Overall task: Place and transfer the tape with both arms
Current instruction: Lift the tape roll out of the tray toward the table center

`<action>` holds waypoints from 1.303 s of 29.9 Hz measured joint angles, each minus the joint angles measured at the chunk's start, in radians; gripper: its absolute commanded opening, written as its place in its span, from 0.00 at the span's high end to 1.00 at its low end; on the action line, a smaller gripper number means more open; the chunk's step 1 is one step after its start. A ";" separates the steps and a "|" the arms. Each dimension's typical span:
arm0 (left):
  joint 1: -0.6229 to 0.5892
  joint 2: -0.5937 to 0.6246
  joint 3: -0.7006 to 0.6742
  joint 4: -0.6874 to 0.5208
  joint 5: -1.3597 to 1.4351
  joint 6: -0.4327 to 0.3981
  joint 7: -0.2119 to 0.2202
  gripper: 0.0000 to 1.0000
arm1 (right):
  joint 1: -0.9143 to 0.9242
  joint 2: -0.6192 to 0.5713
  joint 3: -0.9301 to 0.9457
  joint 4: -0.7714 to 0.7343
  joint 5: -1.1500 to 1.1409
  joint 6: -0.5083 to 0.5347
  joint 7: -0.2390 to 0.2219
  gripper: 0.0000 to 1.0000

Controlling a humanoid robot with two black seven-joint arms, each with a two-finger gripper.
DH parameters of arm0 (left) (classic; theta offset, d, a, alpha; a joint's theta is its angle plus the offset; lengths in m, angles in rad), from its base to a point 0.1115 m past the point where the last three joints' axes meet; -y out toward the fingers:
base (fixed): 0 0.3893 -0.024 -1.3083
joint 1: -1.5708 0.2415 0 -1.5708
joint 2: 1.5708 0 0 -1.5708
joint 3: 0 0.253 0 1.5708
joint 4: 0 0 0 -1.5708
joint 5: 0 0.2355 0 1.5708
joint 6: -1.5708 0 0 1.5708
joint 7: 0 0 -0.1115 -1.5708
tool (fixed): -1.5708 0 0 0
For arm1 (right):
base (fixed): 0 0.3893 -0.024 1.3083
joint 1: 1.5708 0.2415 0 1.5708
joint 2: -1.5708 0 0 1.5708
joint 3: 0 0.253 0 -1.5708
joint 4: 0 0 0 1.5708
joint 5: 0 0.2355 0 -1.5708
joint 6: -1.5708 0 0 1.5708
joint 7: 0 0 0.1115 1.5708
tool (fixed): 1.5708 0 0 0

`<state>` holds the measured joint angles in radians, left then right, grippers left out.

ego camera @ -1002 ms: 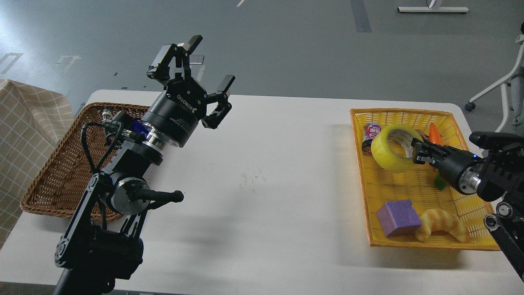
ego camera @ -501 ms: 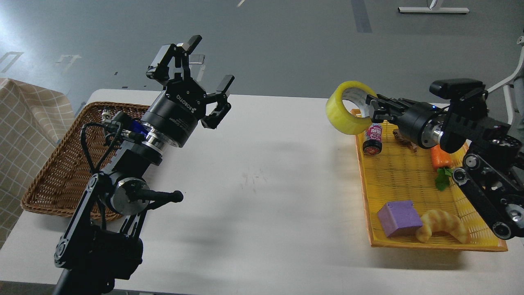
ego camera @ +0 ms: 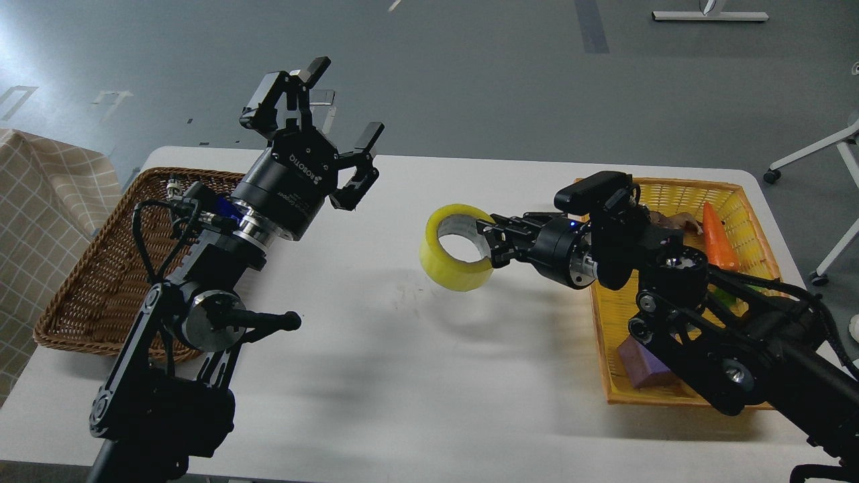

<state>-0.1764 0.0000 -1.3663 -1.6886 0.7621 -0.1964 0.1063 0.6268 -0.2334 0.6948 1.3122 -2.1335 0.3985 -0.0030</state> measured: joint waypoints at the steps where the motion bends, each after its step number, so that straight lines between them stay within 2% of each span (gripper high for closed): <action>1: 0.001 0.000 0.000 -0.001 0.000 0.000 0.000 0.02 | -0.012 0.004 -0.005 0.000 -0.009 0.000 0.000 0.96; 16: 0.021 0.000 0.000 -0.013 0.000 0.000 0.000 0.02 | -0.051 0.074 0.028 -0.069 -0.027 -0.021 -0.004 0.94; 23: 0.024 0.000 -0.001 -0.014 0.000 0.000 -0.001 0.02 | -0.053 0.091 0.035 -0.088 -0.028 -0.022 -0.006 0.90; 28: 0.025 0.000 -0.002 -0.014 0.000 0.000 -0.001 0.02 | -0.058 0.131 0.034 -0.126 -0.029 -0.023 -0.051 0.89; 31: 0.025 0.000 -0.004 -0.014 0.000 0.000 -0.001 0.02 | -0.059 0.143 0.035 -0.140 -0.029 -0.023 -0.063 0.88; 33: 0.025 0.000 -0.010 -0.014 0.000 0.000 -0.002 0.02 | -0.059 0.149 0.035 -0.142 -0.029 -0.023 -0.065 0.84; 34: 0.025 0.000 -0.016 -0.014 0.000 0.000 -0.002 0.02 | -0.059 0.152 0.036 -0.142 -0.029 -0.024 -0.067 0.74; 35: 0.025 0.000 -0.020 -0.014 0.000 0.000 -0.002 0.02 | -0.059 0.155 0.036 -0.142 -0.029 -0.026 -0.068 0.71; 39: 0.025 0.000 -0.027 -0.014 0.000 0.000 -0.002 0.02 | -0.061 0.170 0.036 -0.142 -0.026 -0.054 -0.074 0.65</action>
<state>-0.1519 0.0000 -1.3934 -1.7028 0.7623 -0.1963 0.1042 0.5657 -0.0633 0.7307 1.1701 -2.1594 0.3440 -0.0773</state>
